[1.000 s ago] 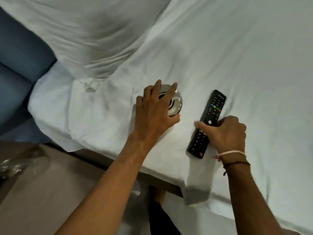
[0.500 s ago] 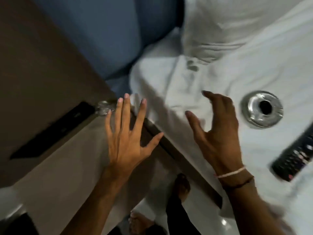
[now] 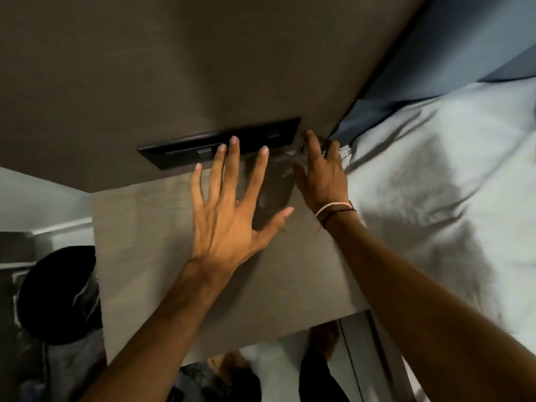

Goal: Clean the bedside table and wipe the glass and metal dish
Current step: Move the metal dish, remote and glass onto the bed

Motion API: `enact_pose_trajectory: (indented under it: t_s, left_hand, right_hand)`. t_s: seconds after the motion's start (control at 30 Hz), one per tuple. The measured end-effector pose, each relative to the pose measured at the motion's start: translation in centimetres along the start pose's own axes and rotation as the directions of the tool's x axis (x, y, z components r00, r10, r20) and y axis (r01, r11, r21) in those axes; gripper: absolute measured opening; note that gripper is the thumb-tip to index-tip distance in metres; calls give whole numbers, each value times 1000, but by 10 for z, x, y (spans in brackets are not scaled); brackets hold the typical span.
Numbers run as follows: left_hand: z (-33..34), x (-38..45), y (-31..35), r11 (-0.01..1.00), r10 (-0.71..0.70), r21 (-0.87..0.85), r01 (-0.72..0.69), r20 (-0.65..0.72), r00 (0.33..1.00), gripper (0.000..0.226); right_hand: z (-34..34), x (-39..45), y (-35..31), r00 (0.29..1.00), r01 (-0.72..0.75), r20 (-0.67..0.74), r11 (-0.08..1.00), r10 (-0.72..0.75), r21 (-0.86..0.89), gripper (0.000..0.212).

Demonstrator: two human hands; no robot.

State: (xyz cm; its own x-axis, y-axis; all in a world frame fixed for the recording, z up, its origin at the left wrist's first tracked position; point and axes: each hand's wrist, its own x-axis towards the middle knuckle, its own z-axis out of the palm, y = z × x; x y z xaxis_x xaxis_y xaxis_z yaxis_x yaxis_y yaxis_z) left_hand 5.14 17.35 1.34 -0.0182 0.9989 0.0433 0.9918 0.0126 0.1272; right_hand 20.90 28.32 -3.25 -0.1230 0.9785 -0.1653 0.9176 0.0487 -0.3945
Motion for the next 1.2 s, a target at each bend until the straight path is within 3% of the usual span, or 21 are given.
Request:
enact_pose_trajectory:
  t_s: [0.1,0.17,0.3,0.4,0.5,0.57,0.67,0.77,0.83,0.93,1.0,1.1,1.2]
  left_hand:
    - [-7,5,8,1000,26,-14,-26,-6,1000,85]
    - [-15,11,22,998,65,-10,-65,-47,997,83]
    - [-34,21,69,989,143,-15,-148,-168,975,81]
    - [-48,28,127,982,164,-53,-181,-224,961,79]
    - [-52,34,199,963,225,-94,-251,-223,949,79]
    - [-50,38,232,960,254,-74,-270,-176,951,80]
    - [-36,47,279,949,293,-96,-301,-89,952,83]
    - [-21,45,295,949,292,-104,-296,-52,955,84]
    - [-14,35,287,960,259,-88,-265,-75,963,84]
    - [-13,14,259,981,186,-42,-192,-109,976,84]
    - [-20,-9,225,994,108,-3,-109,-113,988,84]
    - [-41,-62,157,997,-64,31,67,-94,994,85]
    - [-67,-130,90,968,-231,74,239,-108,967,85]
  right_hand:
    - [-11,-11,6,999,-1,-39,993,5,116,67]
    - [-40,-26,17,985,-13,-164,960,61,281,67]
    - [-127,-61,67,881,23,-416,856,227,517,41]
    - [-191,-73,137,818,-156,-357,771,451,617,38]
    - [-245,-76,222,708,-351,-277,664,650,660,44]
    - [-260,-74,259,676,-434,-231,632,700,642,47]
    - [-268,-70,301,692,-558,-199,689,694,462,60]
    - [-266,-69,301,689,-599,-371,777,622,191,67]
    - [-265,-72,284,682,-543,-574,839,453,17,65]
    - [-252,-82,238,716,-175,-697,977,43,-120,58]
    - [-227,-92,190,744,96,-648,986,-163,-137,59]
    - [-183,-116,107,829,315,-438,938,-348,-148,71]
    - [-145,-143,29,833,452,-282,879,-476,-149,80]
